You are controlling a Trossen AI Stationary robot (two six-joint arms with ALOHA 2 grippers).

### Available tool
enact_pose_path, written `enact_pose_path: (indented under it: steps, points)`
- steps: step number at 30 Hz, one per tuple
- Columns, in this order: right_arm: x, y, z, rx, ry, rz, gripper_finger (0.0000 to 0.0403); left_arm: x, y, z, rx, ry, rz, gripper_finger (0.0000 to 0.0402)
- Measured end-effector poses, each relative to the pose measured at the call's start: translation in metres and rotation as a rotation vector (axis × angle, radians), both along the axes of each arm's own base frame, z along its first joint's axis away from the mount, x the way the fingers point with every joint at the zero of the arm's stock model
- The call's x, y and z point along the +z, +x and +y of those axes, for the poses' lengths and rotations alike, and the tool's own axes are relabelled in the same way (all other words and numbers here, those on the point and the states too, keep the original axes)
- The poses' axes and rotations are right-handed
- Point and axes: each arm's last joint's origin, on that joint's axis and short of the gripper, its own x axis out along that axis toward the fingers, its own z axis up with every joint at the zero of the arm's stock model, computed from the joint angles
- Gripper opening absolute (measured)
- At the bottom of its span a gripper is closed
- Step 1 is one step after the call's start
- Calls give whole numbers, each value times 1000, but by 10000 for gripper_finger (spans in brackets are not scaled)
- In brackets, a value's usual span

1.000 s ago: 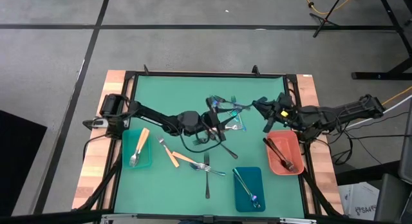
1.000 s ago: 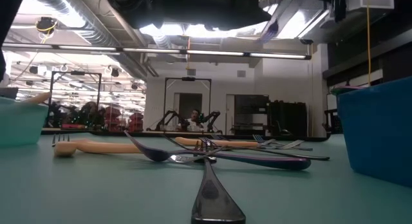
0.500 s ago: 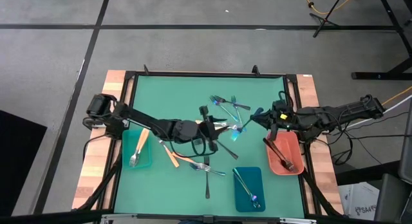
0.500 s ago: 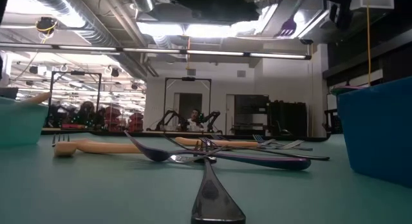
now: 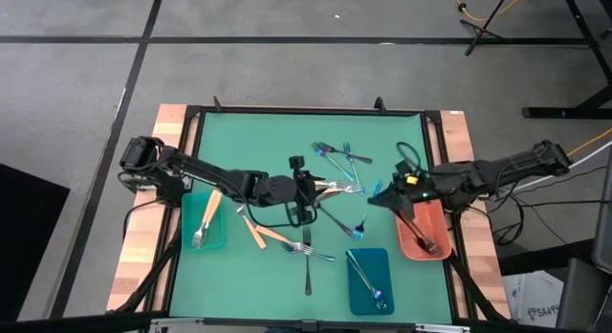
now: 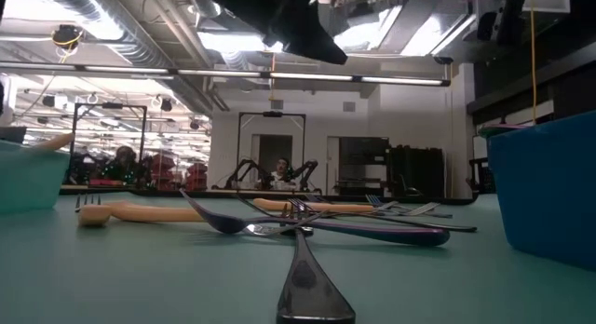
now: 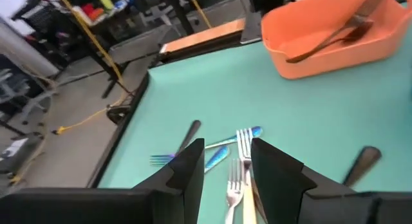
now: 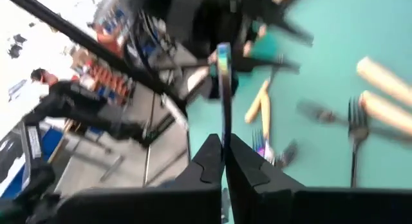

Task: Sort silverware by color (type)
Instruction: Put the blue fork into the blue bin

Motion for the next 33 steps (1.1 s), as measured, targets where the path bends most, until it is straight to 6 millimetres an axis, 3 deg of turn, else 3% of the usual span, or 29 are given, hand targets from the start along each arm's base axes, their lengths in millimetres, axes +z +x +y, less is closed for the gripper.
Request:
enact_pose_path:
  steps: [14, 23, 33]
  points:
    - [-43, 37, 22, 302, 131, 296, 0, -6, 1, 25, -63, -181, 31, 121]
    - [-58, 45, 27, 371, 133, 375, 0, -8, 0, 27, -61, -187, 60, 121]
    - [-82, 49, 54, 425, 55, 475, 0, -8, 0, 27, -61, -187, 60, 121]
